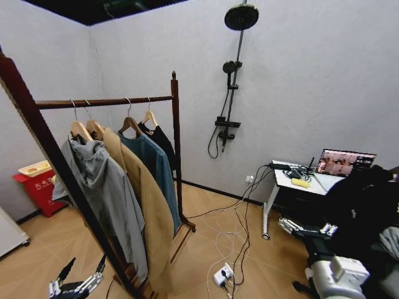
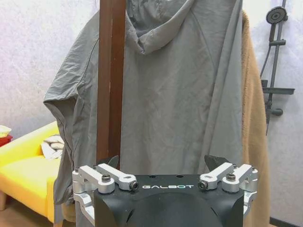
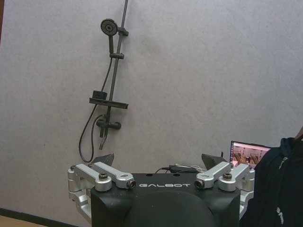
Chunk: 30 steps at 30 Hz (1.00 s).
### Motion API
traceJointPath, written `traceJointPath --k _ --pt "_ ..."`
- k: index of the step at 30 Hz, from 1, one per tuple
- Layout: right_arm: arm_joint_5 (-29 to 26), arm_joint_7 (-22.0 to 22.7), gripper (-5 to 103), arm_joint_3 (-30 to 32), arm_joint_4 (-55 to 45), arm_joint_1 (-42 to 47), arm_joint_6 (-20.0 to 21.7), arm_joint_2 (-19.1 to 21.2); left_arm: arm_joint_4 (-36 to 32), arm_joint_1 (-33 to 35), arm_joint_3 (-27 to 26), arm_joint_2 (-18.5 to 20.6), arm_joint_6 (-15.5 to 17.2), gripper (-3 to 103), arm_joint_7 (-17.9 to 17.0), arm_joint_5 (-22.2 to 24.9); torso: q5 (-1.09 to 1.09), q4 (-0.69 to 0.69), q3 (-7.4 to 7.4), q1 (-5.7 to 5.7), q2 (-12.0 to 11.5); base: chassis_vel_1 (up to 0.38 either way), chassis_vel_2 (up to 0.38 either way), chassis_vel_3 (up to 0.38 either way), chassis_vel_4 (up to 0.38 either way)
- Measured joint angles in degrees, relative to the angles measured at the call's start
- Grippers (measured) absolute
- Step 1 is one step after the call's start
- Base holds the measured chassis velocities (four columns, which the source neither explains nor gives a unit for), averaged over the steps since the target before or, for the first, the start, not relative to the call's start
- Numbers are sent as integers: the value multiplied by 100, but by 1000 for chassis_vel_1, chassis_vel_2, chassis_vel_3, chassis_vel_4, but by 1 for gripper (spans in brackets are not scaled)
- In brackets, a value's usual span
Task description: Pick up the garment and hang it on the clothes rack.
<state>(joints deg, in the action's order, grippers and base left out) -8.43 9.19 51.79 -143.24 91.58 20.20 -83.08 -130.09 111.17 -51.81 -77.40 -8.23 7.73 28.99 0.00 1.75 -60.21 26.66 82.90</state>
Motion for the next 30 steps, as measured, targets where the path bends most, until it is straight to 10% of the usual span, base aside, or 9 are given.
traceJointPath --k 30 --pt "-115 30 100 75 1 -45 -107 -18 0 0 0 0 0 100 0 0 -1 1 0 0 -1 -8 -155 -150 -10"
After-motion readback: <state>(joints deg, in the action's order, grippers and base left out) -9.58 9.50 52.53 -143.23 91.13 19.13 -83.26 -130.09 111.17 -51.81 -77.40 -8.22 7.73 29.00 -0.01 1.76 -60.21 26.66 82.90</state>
